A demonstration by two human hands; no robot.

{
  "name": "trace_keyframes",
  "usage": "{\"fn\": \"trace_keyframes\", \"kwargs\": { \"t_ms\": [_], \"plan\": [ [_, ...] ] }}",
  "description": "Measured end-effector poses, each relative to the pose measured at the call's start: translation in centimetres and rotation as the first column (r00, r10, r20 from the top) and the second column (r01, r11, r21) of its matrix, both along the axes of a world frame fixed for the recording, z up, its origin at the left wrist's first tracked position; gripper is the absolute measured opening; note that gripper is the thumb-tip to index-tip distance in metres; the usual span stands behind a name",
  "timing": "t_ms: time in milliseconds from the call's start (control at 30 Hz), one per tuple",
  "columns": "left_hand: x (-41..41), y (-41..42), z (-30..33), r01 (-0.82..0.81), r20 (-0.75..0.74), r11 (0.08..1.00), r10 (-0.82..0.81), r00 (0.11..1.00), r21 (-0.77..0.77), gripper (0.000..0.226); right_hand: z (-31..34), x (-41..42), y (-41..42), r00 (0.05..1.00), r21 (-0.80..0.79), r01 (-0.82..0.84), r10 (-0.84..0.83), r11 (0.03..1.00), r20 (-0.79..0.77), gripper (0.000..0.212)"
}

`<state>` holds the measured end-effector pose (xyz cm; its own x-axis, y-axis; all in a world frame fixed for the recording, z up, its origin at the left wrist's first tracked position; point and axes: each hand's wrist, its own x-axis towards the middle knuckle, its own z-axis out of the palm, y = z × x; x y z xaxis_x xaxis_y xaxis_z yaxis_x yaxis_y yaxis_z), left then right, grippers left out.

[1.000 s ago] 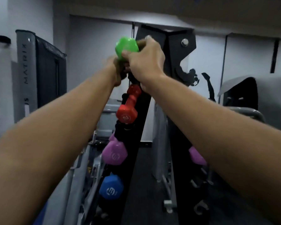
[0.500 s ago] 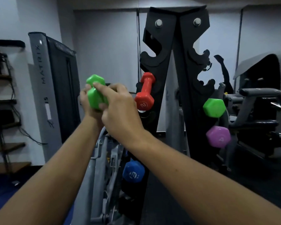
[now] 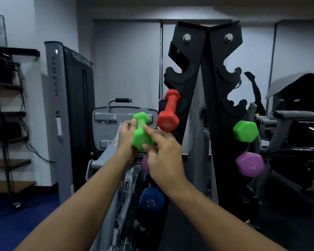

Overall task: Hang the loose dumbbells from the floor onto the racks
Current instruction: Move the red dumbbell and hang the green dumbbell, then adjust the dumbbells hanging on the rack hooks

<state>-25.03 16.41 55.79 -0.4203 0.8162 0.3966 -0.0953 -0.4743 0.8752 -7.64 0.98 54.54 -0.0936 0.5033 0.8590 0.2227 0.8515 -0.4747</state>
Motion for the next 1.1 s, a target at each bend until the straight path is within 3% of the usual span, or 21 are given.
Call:
{"fn": "trace_keyframes", "kwargs": {
  "t_ms": [133,267,400,567,867,1000,1100],
  "plan": [
    [3.5,-5.1,2.0,-0.065,-0.029,0.997,0.066,0.997,0.040,0.020,0.3,1.3,0.7,0.994,-0.062,-0.033,0.026,0.998,-0.103,0.051],
    [4.7,-5.9,3.3,-0.037,-0.023,0.999,0.037,0.999,0.019,0.019,0.3,1.3,1.0,0.985,-0.075,-0.034,0.021,0.997,-0.172,0.043],
    [4.8,-5.6,4.1,-0.125,-0.091,0.992,0.123,0.988,-0.015,0.021,0.2,0.6,2.0,0.941,-0.170,-0.031,-0.028,0.985,-0.337,0.027],
    [5.6,-5.3,4.3,-0.159,-0.284,0.984,0.131,0.950,-0.076,0.023,0.2,1.1,2.9,0.821,-0.288,-0.286,0.079,0.914,-0.565,0.034],
    [5.3,-6.1,5.5,0.091,-0.344,0.970,-0.167,0.924,-0.226,0.021,1.2,2.9,2.3,0.898,-0.285,-0.264,0.127,0.922,-0.420,0.033],
    [3.6,-6.5,6.3,-0.095,-0.599,0.959,-0.087,0.796,-0.266,0.039,2.3,4.6,1.5,0.979,-0.272,-0.137,0.088,0.953,-0.185,0.041],
    [3.9,-8.1,8.1,-0.116,-0.560,0.992,0.068,0.826,-0.051,0.050,2.7,6.6,-0.4,0.992,-0.120,-0.027,0.012,0.992,-0.127,0.061]
  ]
}}
